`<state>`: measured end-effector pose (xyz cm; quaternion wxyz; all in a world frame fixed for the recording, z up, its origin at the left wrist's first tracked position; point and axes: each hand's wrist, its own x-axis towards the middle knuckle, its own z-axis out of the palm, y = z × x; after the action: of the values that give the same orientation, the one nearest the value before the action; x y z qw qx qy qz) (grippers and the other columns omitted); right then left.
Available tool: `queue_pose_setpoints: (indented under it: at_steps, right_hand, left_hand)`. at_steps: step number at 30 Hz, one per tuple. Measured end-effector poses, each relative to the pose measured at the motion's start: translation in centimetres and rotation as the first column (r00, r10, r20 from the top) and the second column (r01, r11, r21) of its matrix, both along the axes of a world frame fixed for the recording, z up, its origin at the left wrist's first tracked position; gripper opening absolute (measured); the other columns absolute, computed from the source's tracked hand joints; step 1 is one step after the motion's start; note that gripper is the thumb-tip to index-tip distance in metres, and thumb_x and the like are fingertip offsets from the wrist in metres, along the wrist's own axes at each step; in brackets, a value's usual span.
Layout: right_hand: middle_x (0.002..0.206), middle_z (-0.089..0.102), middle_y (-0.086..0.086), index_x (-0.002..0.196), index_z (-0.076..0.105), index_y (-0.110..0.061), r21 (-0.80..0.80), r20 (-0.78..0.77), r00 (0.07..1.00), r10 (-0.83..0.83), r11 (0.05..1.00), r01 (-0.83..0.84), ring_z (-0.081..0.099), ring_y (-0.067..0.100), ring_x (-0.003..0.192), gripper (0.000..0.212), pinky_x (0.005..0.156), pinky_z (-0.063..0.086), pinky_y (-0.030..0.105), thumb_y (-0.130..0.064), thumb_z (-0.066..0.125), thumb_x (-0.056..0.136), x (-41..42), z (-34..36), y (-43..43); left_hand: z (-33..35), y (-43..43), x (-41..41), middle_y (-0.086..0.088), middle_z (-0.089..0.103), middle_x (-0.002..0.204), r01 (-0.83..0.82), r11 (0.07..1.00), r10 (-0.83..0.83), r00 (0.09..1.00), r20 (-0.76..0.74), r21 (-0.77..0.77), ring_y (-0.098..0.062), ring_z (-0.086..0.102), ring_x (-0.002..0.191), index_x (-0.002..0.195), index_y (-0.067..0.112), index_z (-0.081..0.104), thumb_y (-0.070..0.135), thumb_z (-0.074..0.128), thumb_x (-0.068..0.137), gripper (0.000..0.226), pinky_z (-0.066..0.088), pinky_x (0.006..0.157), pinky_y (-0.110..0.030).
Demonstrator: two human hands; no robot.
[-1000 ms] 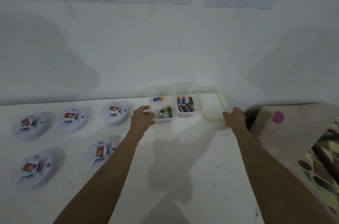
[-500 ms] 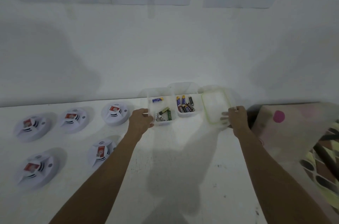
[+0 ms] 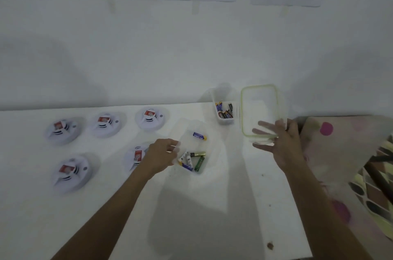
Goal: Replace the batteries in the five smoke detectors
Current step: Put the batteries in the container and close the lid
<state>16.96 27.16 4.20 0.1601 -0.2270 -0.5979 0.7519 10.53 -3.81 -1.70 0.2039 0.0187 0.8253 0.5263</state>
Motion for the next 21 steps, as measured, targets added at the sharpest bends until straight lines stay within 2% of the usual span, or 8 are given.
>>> queue_pose_setpoints:
  at_steps: [2,6,10,13,16,18,21]
  right_hand:
    - [0.111,0.069,0.013,0.106,0.037,-0.022,-0.027,-0.007,0.998,0.070,0.997,-0.070,0.070,0.037,0.092,0.011,0.067,0.055,0.059,-0.026,0.046,0.102,1.3,0.5,-2.4]
    - [0.118,0.067,0.012,0.115,0.046,-0.015,-0.082,0.000,0.972,0.237,0.968,-0.236,0.067,0.037,0.101,0.017,0.069,0.056,0.050,-0.026,0.045,0.101,3.8,0.5,-6.5]
    - [0.118,0.067,0.017,0.123,0.051,-0.006,-0.173,0.014,0.938,0.346,0.925,-0.339,0.064,0.036,0.108,0.028,0.069,0.056,0.045,-0.019,0.045,0.099,5.7,-0.1,-10.3]
    - [0.119,0.067,0.015,0.126,0.053,-0.007,-0.154,0.046,0.909,0.414,0.902,-0.403,0.065,0.034,0.107,0.033,0.072,0.056,0.046,-0.021,0.048,0.096,6.8,-0.5,-13.1]
    - [0.121,0.066,0.007,0.128,0.053,-0.018,-0.109,0.068,0.885,0.461,0.885,-0.453,0.066,0.033,0.105,0.029,0.072,0.056,0.051,-0.022,0.044,0.101,7.7,-0.7,-15.4]
    - [0.122,0.066,0.003,0.128,0.053,-0.024,-0.047,0.083,0.870,0.486,0.874,-0.484,0.066,0.031,0.105,0.028,0.073,0.056,0.057,-0.024,0.044,0.102,8.4,-0.9,-16.7]
    - [0.122,0.066,0.001,0.128,0.054,-0.027,0.065,0.082,0.852,0.517,0.850,-0.522,0.066,0.027,0.107,0.029,0.072,0.057,0.056,-0.025,0.043,0.101,9.5,-1.0,-18.1]
  left_hand:
    - [0.5,-1.1,1.5,-0.013,0.067,0.114,0.073,0.996,-0.072,0.997,0.010,-0.045,-0.022,0.066,0.099,0.124,0.008,0.060,0.010,0.056,0.095,0.030,0.056,0.068,-0.024]
    - [0.7,-3.7,3.7,-0.005,0.068,0.116,0.200,0.972,-0.196,0.980,0.045,-0.123,-0.018,0.066,0.103,0.124,0.014,0.061,0.007,0.056,0.093,0.032,0.056,0.077,-0.030]
    - [1.2,-6.3,5.2,0.000,0.070,0.113,0.286,0.946,-0.284,0.958,0.040,-0.152,-0.009,0.067,0.098,0.123,0.017,0.064,0.012,0.056,0.095,0.030,0.054,0.066,-0.016]
    - [1.7,-8.1,5.8,0.003,0.071,0.112,0.373,0.901,-0.377,0.926,0.022,-0.222,-0.007,0.067,0.097,0.123,0.017,0.065,0.014,0.055,0.096,0.029,0.048,0.066,-0.007]
    - [1.7,-9.7,6.2,0.005,0.072,0.112,0.413,0.865,-0.426,0.905,0.019,-0.286,-0.003,0.066,0.094,0.123,0.019,0.065,0.010,0.052,0.096,0.031,0.041,0.066,0.000]
    - [1.4,-10.7,6.4,0.006,0.072,0.111,0.415,0.859,-0.431,0.902,0.013,-0.301,-0.003,0.066,0.094,0.123,0.021,0.065,0.010,0.052,0.096,0.033,0.041,0.066,0.000]
    - [0.9,-12.0,6.8,0.010,0.072,0.110,0.401,0.864,-0.421,0.907,0.001,-0.305,-0.002,0.066,0.095,0.125,0.024,0.063,0.011,0.052,0.096,0.034,0.042,0.067,-0.002]
